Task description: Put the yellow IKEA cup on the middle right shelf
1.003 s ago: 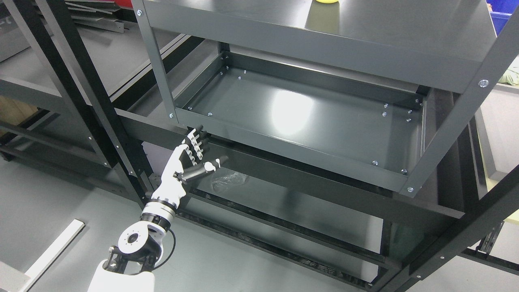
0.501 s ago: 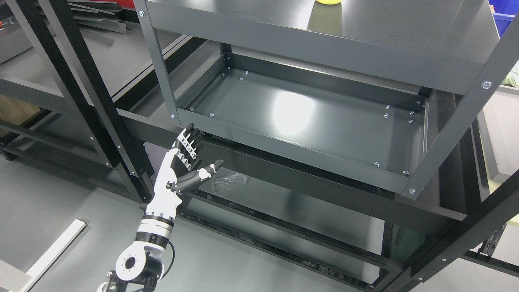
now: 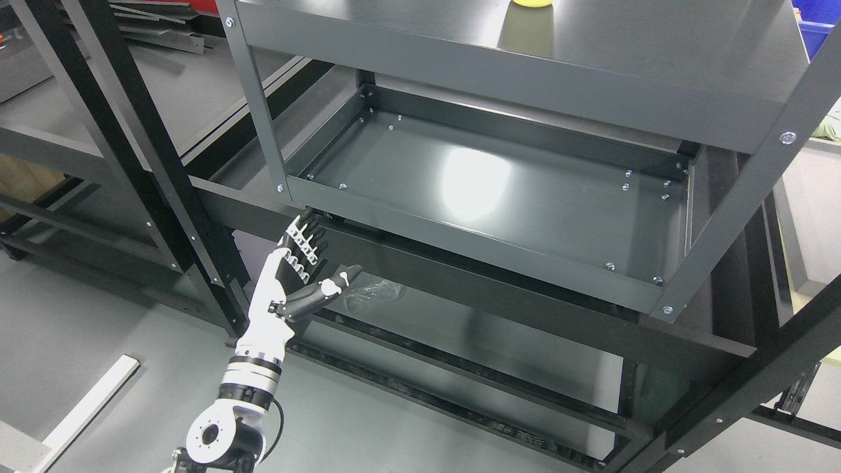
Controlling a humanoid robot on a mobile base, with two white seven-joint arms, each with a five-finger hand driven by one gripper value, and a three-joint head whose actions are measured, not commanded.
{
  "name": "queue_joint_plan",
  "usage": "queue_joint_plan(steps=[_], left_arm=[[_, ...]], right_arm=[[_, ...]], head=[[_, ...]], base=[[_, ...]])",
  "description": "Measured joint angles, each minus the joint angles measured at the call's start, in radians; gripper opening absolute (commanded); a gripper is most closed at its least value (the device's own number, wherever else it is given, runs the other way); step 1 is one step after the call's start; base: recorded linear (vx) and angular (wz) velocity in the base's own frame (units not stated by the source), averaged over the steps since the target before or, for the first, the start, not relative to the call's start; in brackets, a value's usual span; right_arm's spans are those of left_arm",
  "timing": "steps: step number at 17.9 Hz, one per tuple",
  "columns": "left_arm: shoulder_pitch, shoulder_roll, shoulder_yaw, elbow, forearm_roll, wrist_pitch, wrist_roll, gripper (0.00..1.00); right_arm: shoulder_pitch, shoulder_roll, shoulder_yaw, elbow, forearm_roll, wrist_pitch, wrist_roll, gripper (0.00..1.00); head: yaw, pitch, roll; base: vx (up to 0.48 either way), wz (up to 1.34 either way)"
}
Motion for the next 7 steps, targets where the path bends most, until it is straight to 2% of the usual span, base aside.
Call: queue_joint_plan(steps=[7], left_arm=[[0.003,-0.007,0.018,-0.01,-0.002,0.004,-0.002,0.98]], right_arm=[[0.0,0.0,0.0,0.0,0.0,0.0,0.0,0.99]], head=[[0.0,0.0,0.0]], base=[[0.0,0.0]])
